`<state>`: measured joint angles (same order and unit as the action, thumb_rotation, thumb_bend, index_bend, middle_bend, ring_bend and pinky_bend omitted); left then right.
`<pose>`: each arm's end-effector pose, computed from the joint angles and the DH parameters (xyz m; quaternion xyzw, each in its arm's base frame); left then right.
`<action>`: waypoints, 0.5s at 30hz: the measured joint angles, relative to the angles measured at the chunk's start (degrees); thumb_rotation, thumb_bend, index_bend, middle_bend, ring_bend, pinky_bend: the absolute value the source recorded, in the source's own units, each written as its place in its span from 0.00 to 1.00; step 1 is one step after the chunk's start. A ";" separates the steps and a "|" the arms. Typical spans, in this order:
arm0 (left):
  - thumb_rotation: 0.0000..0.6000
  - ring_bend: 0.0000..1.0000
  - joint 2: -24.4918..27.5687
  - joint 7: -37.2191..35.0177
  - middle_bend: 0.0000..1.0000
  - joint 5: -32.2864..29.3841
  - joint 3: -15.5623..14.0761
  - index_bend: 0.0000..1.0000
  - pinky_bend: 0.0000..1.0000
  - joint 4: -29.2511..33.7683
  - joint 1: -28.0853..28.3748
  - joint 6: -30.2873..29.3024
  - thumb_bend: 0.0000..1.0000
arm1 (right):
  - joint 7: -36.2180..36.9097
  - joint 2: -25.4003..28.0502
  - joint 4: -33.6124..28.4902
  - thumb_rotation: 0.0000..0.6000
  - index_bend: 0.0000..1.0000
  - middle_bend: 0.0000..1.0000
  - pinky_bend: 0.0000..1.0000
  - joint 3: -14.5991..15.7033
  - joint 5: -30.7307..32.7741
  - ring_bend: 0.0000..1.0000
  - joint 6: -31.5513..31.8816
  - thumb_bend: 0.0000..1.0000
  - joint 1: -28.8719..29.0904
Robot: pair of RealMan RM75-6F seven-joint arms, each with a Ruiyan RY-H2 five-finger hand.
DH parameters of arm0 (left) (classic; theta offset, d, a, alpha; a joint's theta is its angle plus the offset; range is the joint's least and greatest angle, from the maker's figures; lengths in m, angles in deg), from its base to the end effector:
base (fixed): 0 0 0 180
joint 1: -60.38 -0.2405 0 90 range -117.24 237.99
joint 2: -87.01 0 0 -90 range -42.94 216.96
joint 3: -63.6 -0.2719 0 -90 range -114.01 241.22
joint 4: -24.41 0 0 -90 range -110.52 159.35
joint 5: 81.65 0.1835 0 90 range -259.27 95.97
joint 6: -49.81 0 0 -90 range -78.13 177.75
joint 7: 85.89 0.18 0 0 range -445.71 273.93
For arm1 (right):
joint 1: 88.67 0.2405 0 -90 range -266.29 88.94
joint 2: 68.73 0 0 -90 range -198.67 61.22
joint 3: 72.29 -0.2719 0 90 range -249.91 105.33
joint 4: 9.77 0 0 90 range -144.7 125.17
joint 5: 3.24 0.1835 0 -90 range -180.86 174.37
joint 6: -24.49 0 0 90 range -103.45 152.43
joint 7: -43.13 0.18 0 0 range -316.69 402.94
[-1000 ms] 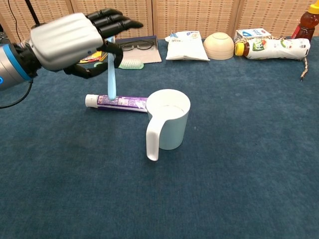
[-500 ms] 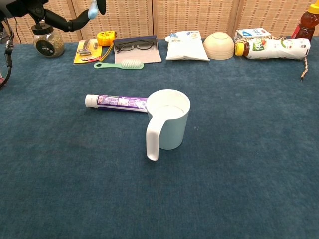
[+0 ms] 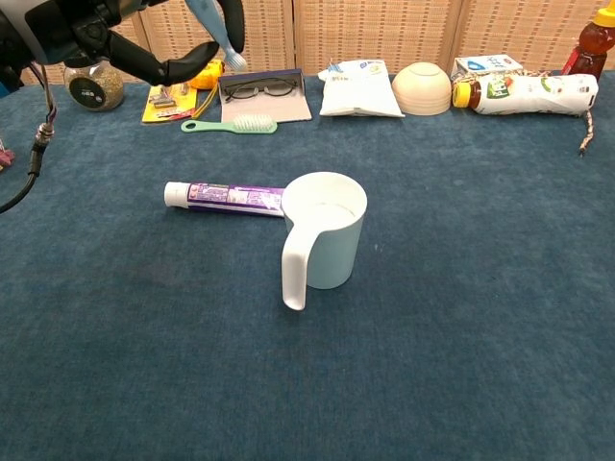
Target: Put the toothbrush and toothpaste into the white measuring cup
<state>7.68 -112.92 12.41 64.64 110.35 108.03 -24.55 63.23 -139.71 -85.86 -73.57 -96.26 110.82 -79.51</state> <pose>-0.0805 0.3512 0.0664 -0.7074 -0.3607 -0.5864 0.1604 -0.3201 -0.2376 0.1641 0.6075 -0.4019 0.4724 0.4962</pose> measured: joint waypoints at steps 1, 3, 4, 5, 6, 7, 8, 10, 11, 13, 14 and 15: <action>1.00 0.00 0.25 -0.35 0.00 0.13 -0.13 0.69 0.00 0.97 0.04 0.41 0.52 | 0.03 0.01 0.01 1.00 0.00 0.00 0.00 0.00 -0.01 0.00 0.04 0.00 0.00; 1.00 0.00 0.81 -1.10 0.00 0.52 -0.61 0.69 0.00 3.09 0.11 1.44 0.52 | 0.01 0.01 0.00 1.00 0.00 0.00 0.00 -0.03 -0.04 0.00 0.17 0.00 -0.03; 1.00 0.00 1.04 -1.49 0.00 0.71 -0.85 0.69 0.00 3.95 0.13 1.90 0.52 | 0.02 0.02 -0.01 1.00 0.00 0.00 0.00 -0.03 -0.04 0.00 0.19 0.00 -0.04; 1.00 0.00 1.23 -1.92 0.00 0.93 -1.09 0.69 0.00 4.77 0.17 2.35 0.52 | 0.02 0.02 -0.02 1.00 0.00 0.00 0.00 -0.01 -0.04 0.00 0.15 0.00 -0.03; 1.00 0.00 1.44 -2.52 0.00 1.22 -1.33 0.69 0.00 5.78 0.25 2.94 0.52 | 0.02 0.01 -0.02 1.00 0.00 0.00 0.00 0.01 -0.05 0.00 0.11 0.00 -0.02; 1.00 0.00 1.52 -2.88 0.00 1.43 -1.44 0.69 0.00 6.41 0.32 3.39 0.52 | 0.00 0.00 -0.02 1.00 0.00 0.00 0.00 0.04 -0.06 0.00 0.06 0.00 -0.01; 1.00 0.00 1.51 -3.16 0.00 1.59 -1.51 0.69 0.00 6.88 0.38 3.78 0.52 | -0.05 -0.03 -0.01 1.00 0.00 0.00 0.00 0.09 -0.09 0.00 0.01 0.00 0.00; 1.00 0.00 1.05 -3.79 0.00 1.66 -1.52 0.69 0.00 7.48 0.41 4.17 0.52 | -0.13 -0.08 -0.02 1.00 0.00 0.00 0.00 0.15 -0.16 0.00 -0.04 0.00 0.03; 1.00 0.00 0.81 -4.24 0.00 1.64 -1.54 0.69 0.00 7.71 0.41 4.31 0.52 | -0.20 -0.10 -0.03 1.00 0.00 0.00 0.00 0.18 -0.21 0.00 -0.07 0.00 0.05; 1.00 0.00 0.06 -5.62 0.00 1.71 -1.65 0.69 0.00 8.19 0.38 4.58 0.52 | -0.29 -0.12 -0.05 1.00 0.00 0.00 0.00 0.24 -0.29 0.00 -0.11 0.00 0.07; 1.00 0.00 -0.40 -6.14 0.00 1.82 -1.70 0.69 0.00 8.27 0.34 4.64 0.52 | -0.31 -0.11 -0.08 1.00 0.00 0.00 0.00 0.26 -0.30 0.00 -0.10 0.00 0.06; 1.00 0.00 -1.09 -6.49 0.00 1.98 -1.76 0.69 0.00 8.19 0.28 4.69 0.52 | -0.30 -0.09 -0.12 1.00 0.00 0.00 0.00 0.27 -0.33 0.00 -0.08 0.00 0.06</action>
<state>6.60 -119.41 14.39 62.88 118.54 108.31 -19.85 62.93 -139.81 -85.97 -73.30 -96.59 110.73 -79.44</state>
